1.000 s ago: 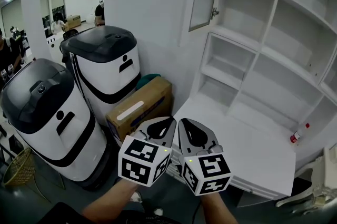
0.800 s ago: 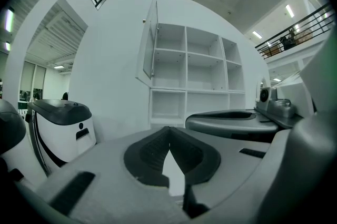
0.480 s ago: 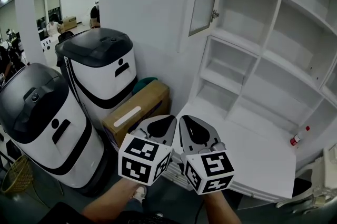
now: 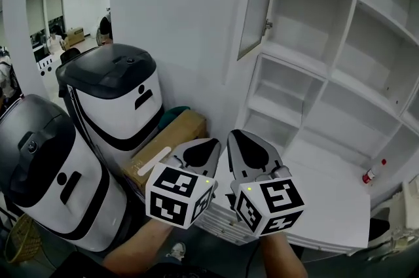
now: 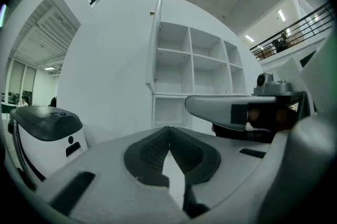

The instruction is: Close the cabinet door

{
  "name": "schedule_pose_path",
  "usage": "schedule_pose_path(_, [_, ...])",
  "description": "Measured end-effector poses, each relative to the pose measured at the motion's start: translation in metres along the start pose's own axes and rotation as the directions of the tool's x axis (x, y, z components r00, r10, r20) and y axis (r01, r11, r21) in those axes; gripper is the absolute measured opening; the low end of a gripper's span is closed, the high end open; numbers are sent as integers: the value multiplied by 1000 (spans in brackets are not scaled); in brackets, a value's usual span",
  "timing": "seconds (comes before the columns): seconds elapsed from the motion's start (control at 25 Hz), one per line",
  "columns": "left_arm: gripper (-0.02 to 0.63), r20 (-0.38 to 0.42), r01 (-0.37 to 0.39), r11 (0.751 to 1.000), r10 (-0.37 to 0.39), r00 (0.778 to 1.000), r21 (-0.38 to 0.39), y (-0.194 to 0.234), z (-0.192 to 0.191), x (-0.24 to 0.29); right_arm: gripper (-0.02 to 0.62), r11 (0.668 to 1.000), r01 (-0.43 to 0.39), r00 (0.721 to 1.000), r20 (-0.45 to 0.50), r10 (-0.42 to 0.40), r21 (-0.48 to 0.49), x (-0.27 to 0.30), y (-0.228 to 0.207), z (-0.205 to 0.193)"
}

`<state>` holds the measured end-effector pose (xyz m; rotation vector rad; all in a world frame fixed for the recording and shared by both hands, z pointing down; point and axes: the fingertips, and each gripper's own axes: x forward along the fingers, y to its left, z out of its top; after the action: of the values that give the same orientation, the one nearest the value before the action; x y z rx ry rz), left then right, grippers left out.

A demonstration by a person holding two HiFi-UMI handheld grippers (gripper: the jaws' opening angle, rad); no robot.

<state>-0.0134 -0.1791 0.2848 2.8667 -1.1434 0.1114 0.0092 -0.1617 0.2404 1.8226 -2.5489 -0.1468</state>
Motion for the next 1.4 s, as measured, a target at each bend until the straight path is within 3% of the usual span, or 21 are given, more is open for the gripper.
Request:
schedule_pose_path(0.48, [12,27,81,997,-81,996,12,56,30,47,29,992,119,992,40,-117,-39,69,-22,45])
schedule_pose_path(0.64, [12,36,113,993,-114,993,20,68,38,57,106,989,141,989,46,-139,-46,86,-23,58])
schedule_pose_path(0.72, [12,39,128,991,-129,991,25,73,41,62,106,985,163,986,48,-161,-53,93,-25,64])
schedule_pose_path(0.84, [12,44,156,987,-158,987,30,78,46,69,107,975,215,976,49,-212,-63,100,-32,70])
schedule_pose_path(0.96, [12,49,186,982,-187,981,36,82,47,76,150,963,260,965,53,-257,-65,107,-38,74])
schedule_pose_path(1.4, [12,63,282,958,-285,956,53,87,53,94,166,922,383,924,38,-381,-58,128,-52,74])
